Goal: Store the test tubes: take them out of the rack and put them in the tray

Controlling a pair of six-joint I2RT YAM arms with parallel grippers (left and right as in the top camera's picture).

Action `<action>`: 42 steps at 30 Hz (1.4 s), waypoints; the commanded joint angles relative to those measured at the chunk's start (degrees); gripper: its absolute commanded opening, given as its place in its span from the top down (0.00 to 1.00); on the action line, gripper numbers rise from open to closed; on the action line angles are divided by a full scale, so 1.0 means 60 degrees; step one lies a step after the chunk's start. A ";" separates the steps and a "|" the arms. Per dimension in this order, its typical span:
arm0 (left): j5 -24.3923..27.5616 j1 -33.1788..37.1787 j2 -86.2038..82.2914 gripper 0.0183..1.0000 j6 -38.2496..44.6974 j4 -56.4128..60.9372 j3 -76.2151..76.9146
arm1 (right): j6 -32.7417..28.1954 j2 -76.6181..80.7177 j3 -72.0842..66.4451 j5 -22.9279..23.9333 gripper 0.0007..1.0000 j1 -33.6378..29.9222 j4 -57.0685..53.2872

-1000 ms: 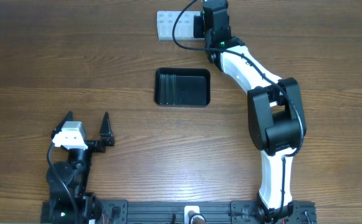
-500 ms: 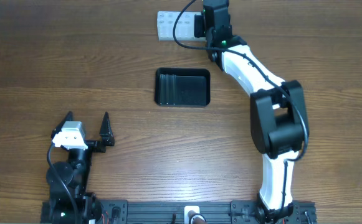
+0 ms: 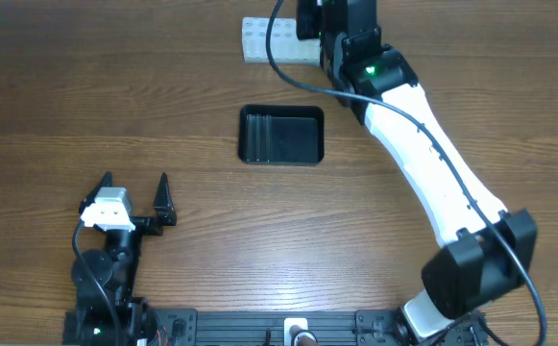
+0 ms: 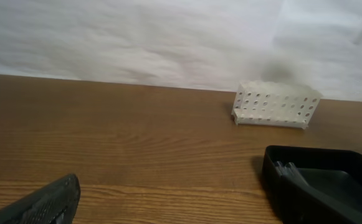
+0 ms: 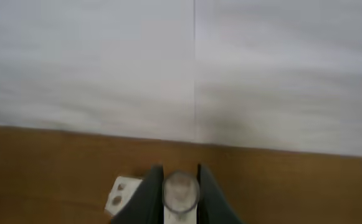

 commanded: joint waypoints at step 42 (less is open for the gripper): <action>0.0098 0.0058 -0.0055 0.00 0.0109 -0.0036 -0.0040 | 0.3198 0.3719 -0.0178 -0.1483 0.83 0.1075 -0.3646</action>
